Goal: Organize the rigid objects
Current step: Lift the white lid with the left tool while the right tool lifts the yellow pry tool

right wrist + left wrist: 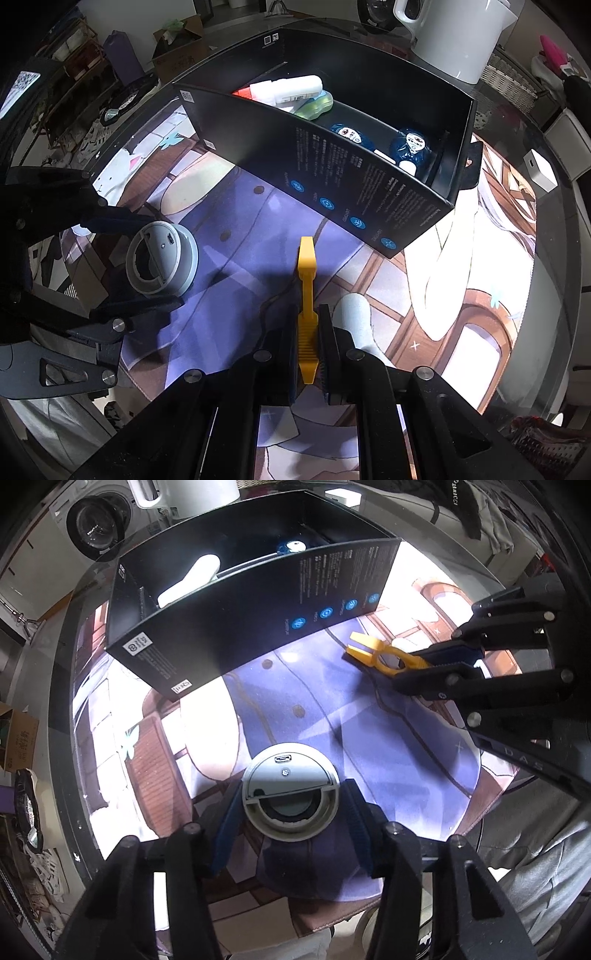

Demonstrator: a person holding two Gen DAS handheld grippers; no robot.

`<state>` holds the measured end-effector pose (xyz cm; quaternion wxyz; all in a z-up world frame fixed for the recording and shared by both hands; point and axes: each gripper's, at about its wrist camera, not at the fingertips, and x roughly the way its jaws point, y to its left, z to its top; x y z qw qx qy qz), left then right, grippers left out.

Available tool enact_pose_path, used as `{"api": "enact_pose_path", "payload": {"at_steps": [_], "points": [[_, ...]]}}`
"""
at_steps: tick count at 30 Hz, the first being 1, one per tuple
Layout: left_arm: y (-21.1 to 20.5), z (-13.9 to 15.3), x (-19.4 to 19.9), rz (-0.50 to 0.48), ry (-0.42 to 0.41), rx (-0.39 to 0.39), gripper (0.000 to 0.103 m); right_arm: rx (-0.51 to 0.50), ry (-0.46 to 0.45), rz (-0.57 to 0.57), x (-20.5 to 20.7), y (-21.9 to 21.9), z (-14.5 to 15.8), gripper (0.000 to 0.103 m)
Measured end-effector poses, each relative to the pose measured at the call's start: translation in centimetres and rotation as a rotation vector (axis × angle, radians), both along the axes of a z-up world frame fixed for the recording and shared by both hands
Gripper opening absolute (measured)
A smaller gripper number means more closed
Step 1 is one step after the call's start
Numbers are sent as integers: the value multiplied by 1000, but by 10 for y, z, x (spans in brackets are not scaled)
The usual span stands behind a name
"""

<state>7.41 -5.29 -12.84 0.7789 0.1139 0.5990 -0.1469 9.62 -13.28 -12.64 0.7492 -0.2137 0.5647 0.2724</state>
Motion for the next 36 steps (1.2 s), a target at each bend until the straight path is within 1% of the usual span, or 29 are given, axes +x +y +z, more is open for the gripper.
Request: {"api": "enact_pose_path", "payload": {"at_steps": [3,7,13,16,18,21,23,26,29,33,36], "points": [[-2,5,0,-6,-41,29,51,0,-3,6,-2,2,0,9],[-2,14,0,7,-66,1,51,4,-14,9,-4,3,3,9],[0,37,-3,-2,-155,-41,51,44,-66,16,-10,2,18,9],[-3,48,-8,-14,-235,-41,51,77,-126,36,-15,5,31,9],[-5,57,-11,-18,-282,-51,51,98,-165,29,-18,5,38,9],[0,76,-17,-11,-369,-85,51,165,-221,16,-18,4,56,9],[6,89,-20,0,-434,-112,51,221,-274,5,-21,1,71,9],[13,108,-29,34,-535,-150,51,291,-355,-26,-23,-3,93,9],[22,121,-32,78,-607,-193,51,371,-440,-52,-30,-10,113,9],[36,134,-34,140,-700,-235,51,413,-531,-60,-35,-13,126,9],[44,142,-39,191,-776,-242,51,432,-624,-89,-41,-16,135,9]]}}
